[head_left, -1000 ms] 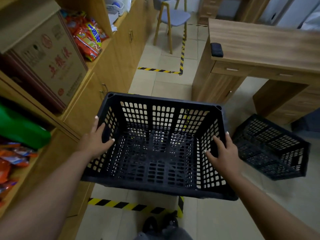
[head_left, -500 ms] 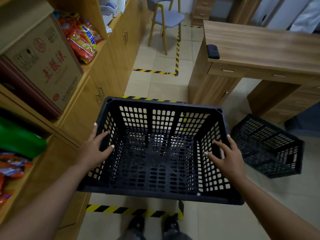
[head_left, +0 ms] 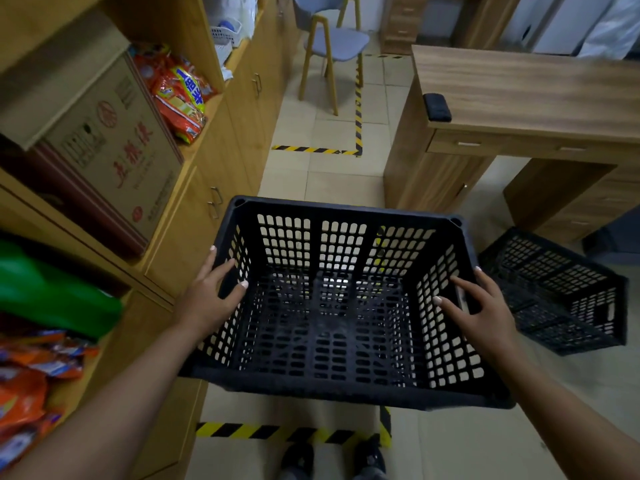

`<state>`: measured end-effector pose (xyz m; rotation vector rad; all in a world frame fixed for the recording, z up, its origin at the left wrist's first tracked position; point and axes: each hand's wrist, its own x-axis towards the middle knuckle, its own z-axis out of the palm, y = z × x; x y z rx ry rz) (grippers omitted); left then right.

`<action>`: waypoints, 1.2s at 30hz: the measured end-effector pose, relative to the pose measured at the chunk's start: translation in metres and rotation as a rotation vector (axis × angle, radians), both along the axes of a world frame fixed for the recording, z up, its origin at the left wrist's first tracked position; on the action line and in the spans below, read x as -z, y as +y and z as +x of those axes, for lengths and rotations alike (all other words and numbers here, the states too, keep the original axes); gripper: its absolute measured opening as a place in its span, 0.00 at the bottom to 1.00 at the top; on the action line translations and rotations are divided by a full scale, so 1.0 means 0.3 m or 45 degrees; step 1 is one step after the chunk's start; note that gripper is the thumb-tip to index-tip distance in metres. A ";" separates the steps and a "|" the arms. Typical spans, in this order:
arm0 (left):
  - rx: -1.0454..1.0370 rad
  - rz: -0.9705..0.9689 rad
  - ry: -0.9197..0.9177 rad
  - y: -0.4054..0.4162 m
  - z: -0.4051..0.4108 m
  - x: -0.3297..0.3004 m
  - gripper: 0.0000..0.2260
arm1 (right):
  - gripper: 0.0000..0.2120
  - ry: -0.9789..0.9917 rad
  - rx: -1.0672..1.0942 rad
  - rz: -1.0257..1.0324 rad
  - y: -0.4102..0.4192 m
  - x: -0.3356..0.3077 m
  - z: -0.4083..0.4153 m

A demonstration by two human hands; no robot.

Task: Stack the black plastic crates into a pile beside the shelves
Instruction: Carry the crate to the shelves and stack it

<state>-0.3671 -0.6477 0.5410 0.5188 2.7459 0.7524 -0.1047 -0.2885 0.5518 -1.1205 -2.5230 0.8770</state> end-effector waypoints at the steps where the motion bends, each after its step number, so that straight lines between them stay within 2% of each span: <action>1: 0.006 -0.026 0.010 0.005 -0.010 0.002 0.25 | 0.26 -0.004 0.000 0.011 0.003 0.002 -0.010; 10: 0.059 -0.122 0.061 -0.009 -0.031 0.084 0.35 | 0.30 -0.065 -0.025 0.100 -0.007 0.067 -0.021; 26: -0.003 -0.074 0.035 -0.021 0.012 0.059 0.32 | 0.23 -0.086 0.001 0.113 -0.015 0.061 -0.016; 30: 0.005 -0.075 0.039 -0.025 0.017 0.058 0.28 | 0.22 -0.082 -0.005 0.107 -0.014 0.070 -0.004; 36: 0.016 -0.129 0.045 -0.031 0.032 0.055 0.31 | 0.21 -0.094 -0.007 0.112 -0.014 0.076 0.005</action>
